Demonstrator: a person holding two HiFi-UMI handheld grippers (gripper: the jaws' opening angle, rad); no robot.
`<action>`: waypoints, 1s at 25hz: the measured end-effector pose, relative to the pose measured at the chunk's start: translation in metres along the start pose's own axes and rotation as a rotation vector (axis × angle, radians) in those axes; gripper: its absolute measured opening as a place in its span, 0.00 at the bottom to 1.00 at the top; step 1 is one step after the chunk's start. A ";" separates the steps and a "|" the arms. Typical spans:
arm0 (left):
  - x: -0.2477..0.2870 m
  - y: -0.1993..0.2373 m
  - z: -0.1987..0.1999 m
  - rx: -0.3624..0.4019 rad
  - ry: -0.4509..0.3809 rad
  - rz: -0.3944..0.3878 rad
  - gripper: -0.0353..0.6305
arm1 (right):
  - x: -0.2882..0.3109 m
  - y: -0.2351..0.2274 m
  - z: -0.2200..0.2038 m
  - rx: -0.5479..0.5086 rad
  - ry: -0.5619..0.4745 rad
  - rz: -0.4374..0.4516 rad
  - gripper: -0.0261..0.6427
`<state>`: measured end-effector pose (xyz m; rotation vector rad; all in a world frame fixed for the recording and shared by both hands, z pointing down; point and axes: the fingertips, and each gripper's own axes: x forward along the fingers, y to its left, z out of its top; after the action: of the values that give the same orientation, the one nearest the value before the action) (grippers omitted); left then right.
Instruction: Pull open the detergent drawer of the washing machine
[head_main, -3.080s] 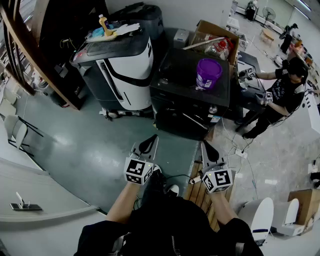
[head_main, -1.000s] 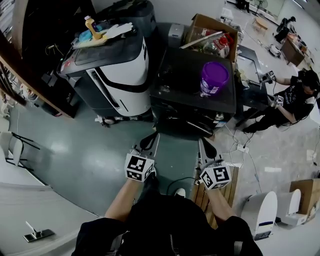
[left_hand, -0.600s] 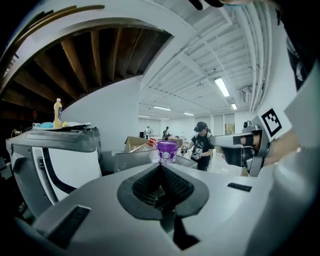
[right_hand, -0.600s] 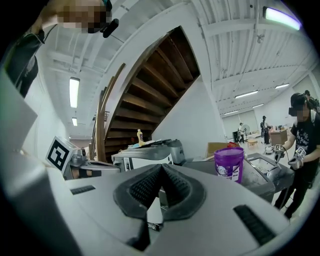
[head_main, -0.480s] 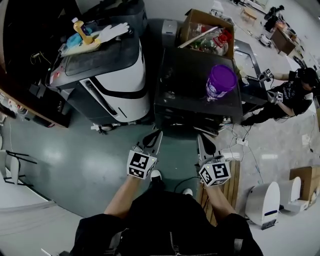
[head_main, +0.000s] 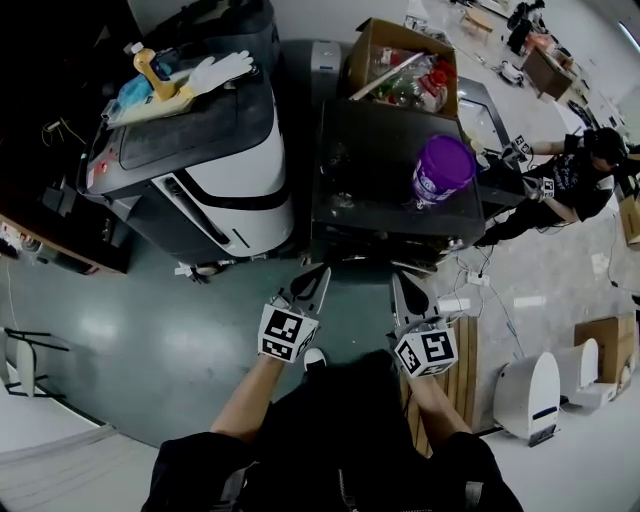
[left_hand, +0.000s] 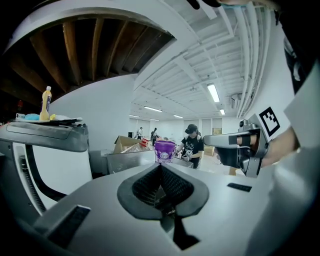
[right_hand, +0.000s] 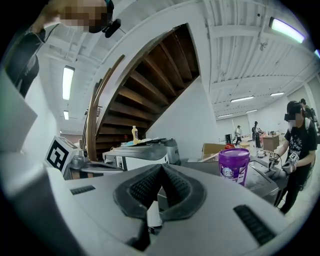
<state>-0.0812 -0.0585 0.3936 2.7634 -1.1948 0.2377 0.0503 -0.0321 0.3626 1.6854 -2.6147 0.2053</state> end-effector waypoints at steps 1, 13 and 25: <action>0.000 0.000 0.000 0.001 -0.001 -0.006 0.08 | -0.001 0.000 -0.001 -0.002 0.004 -0.004 0.05; 0.010 0.015 0.003 -0.030 0.002 0.013 0.08 | 0.014 -0.008 0.006 -0.008 -0.013 0.007 0.05; 0.027 0.007 -0.050 -0.089 0.107 0.004 0.08 | 0.025 -0.007 -0.034 0.038 0.059 0.050 0.05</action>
<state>-0.0729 -0.0732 0.4482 2.6370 -1.1553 0.3207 0.0446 -0.0529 0.3989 1.5996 -2.6282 0.3035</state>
